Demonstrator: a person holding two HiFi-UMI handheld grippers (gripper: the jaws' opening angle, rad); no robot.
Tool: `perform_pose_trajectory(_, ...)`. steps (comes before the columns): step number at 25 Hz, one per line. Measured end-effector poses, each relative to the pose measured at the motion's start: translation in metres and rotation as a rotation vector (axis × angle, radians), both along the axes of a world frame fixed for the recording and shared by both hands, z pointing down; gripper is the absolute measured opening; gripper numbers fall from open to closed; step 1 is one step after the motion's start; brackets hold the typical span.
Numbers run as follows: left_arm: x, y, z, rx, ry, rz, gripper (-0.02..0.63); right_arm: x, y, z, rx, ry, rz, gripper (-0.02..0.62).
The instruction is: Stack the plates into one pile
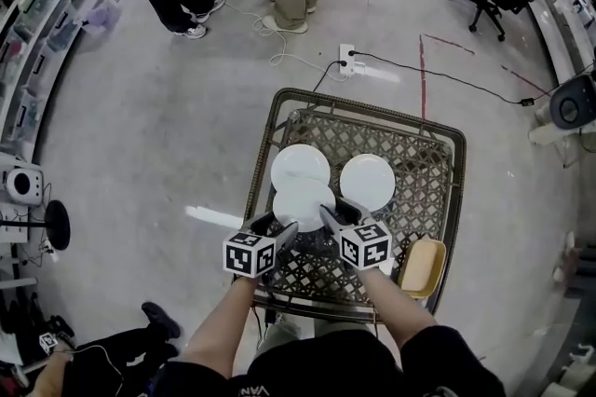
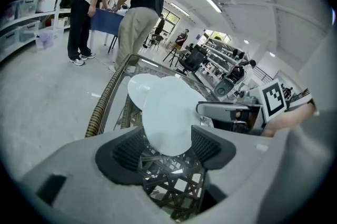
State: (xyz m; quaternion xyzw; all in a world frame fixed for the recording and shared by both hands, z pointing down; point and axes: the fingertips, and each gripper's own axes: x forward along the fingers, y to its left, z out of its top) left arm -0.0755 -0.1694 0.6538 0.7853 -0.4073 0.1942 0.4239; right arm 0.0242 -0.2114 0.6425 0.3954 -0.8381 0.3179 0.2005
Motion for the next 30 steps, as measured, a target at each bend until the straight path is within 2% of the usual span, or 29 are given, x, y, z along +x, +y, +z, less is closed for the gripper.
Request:
perform_pose_trajectory(13,-0.014,-0.061,0.006,0.002,-0.038,-0.068,0.284,-0.019,-0.060,0.002,0.032,0.022,-0.095,0.166)
perform_pose_trajectory(20,-0.013,-0.079,0.015,-0.029,-0.078,-0.052,0.290,-0.025,-0.083,0.012,0.031,0.061,-0.132,0.190)
perform_pose_trajectory(30,-0.009,-0.079,0.019,-0.049,-0.084,-0.039,0.305,-0.026,-0.080,0.021,0.012,0.094,-0.159,0.242)
